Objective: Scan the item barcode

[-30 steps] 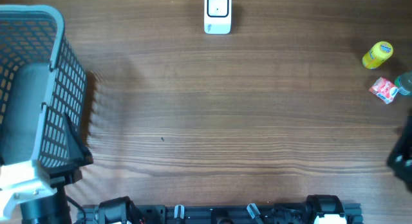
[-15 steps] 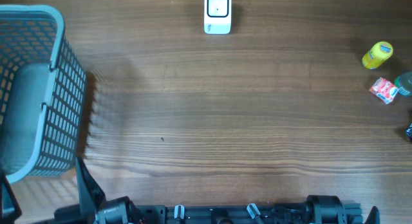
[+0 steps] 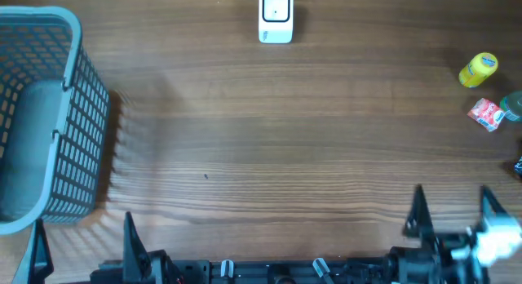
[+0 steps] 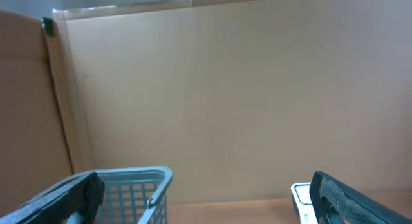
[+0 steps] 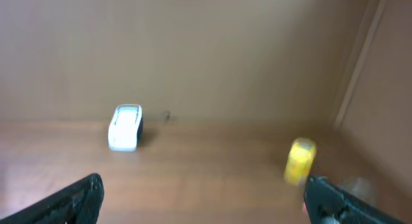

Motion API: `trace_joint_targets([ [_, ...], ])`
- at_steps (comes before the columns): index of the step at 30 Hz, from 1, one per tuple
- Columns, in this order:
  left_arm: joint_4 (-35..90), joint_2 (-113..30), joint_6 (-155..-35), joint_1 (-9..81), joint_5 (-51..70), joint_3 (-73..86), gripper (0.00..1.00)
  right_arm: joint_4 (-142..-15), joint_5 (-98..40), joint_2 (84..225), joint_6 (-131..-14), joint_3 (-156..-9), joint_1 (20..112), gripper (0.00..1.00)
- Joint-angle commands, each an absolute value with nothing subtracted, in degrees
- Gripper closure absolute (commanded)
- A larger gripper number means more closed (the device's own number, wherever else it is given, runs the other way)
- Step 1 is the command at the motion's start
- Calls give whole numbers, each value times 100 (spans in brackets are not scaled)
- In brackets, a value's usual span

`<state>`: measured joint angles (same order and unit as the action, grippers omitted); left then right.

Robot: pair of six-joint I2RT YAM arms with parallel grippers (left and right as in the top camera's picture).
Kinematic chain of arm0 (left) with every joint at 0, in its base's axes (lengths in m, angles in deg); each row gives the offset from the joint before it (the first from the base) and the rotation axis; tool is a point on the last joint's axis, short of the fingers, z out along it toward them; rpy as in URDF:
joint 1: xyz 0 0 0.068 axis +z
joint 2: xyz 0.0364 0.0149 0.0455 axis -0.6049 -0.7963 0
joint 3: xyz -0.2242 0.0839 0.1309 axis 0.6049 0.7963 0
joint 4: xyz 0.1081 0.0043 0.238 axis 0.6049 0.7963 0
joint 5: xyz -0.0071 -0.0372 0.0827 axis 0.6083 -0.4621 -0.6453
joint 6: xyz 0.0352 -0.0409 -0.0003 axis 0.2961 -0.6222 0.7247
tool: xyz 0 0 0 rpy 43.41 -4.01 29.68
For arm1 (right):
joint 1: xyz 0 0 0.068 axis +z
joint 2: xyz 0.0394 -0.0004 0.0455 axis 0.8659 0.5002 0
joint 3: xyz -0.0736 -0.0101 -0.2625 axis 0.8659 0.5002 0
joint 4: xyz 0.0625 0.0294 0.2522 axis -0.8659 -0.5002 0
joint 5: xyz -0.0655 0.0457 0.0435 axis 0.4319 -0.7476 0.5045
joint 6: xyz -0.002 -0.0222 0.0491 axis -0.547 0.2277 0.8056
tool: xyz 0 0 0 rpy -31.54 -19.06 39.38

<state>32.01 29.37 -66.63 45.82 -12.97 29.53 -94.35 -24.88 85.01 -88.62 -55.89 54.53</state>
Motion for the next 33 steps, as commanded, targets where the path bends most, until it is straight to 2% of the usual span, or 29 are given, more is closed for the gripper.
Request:
trace_joint_targets([
  [1,2794,2946,-6669,4558,-1080,2971,0,-8833,-2674,8422,-8497,-5076,5434,0],
  [4,1968,2946,-6350,4558,-1080,2971,0,-8005,-3137,8422,-8499,-4971,5434,0],
  [7,1411,2937,-6378,4558,-1035,2971,0,-7891,-3150,8422,-8567,-4943,5434,0],
  [9,1546,2937,-6387,4558,-1074,2971,0,-7780,-3174,8422,-8967,-4713,5434,0],
  [11,1961,2924,-6709,4558,-1076,3047,0,-7609,-3509,8420,-9782,-4394,5434,0],
  [15,2370,2913,-7390,4558,-1076,3771,0,-6757,-5476,8420,-12092,-3493,5434,0],
  [18,1767,2913,-7264,4560,-1037,4496,0,-6051,-5627,8420,-12038,-3089,5434,0],
  [22,716,2913,-7408,4558,-851,5528,0,-6064,-5262,8420,-11957,-2720,5434,0],
  [31,191,2913,-7769,4558,-1229,6745,0,-5975,-5264,8420,-11977,-1961,5434,0],
  [33,134,2913,-7775,4558,-1469,7060,0,-5537,-5259,8420,-11968,-1382,5434,0],
])
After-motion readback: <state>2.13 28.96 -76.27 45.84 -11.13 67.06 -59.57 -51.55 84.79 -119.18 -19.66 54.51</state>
